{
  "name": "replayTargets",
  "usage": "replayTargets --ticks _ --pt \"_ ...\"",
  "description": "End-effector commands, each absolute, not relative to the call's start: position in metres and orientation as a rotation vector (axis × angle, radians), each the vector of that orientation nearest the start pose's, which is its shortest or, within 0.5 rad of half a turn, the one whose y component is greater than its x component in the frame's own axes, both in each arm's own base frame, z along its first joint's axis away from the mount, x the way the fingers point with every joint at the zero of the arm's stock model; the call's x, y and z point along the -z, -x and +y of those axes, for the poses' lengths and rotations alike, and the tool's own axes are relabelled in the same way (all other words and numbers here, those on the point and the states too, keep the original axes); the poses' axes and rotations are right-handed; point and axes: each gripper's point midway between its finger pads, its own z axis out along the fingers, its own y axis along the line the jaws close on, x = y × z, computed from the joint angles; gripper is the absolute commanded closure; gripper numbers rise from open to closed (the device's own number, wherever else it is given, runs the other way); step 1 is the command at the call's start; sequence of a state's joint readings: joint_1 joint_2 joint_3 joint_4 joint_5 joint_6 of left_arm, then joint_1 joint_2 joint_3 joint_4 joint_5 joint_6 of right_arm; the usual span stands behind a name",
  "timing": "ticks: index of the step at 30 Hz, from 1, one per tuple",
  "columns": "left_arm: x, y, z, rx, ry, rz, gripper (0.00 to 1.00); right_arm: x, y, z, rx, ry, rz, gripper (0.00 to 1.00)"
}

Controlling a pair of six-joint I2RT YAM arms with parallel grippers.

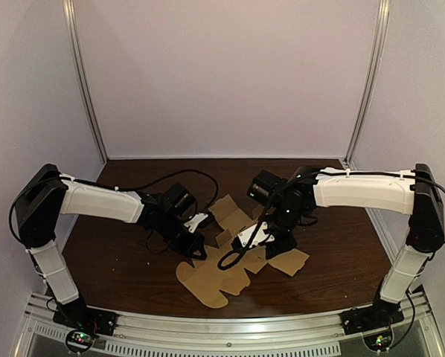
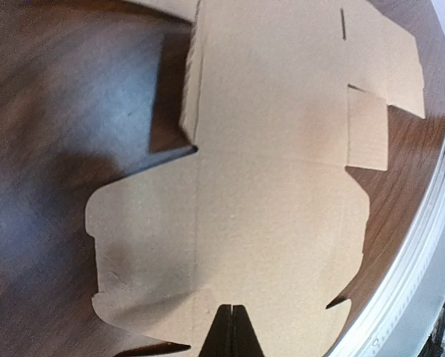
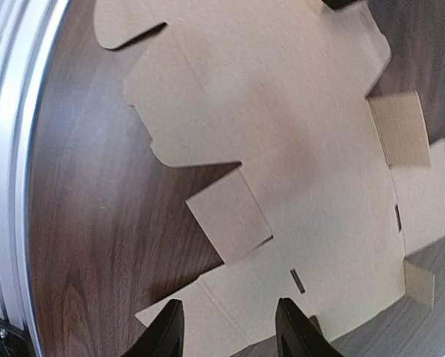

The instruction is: Fold the paper box

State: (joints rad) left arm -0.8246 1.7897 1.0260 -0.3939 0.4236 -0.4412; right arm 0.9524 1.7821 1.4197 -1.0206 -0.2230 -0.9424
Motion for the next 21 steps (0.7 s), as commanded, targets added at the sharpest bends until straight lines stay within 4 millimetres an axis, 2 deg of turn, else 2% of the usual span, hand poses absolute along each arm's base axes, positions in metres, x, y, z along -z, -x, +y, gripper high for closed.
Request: replayTargets --ticks 1,6,9,18,21 --pt "-0.073 -0.225 -0.355 0.960 -0.733 2.716 1.00 -0.083 -0.209 0.315 -0.174 2.263 1.709 0.54" --pt "-0.062 -0.222 -0.375 0.986 -0.791 2.711 1.00 -0.071 -0.218 0.317 -0.118 2.214 1.668 0.51" --pt "-0.051 -0.218 -0.381 0.956 -0.828 2.716 1.00 -0.064 -0.220 0.319 -0.114 2.211 1.642 0.50" --pt "-0.018 -0.214 -0.371 0.851 -0.859 2.781 1.00 -0.028 -0.205 0.315 -0.105 2.329 1.572 0.47" --pt "-0.010 -0.212 -0.367 0.819 -0.872 2.803 1.00 -0.022 -0.201 0.315 -0.112 2.360 1.575 0.46"
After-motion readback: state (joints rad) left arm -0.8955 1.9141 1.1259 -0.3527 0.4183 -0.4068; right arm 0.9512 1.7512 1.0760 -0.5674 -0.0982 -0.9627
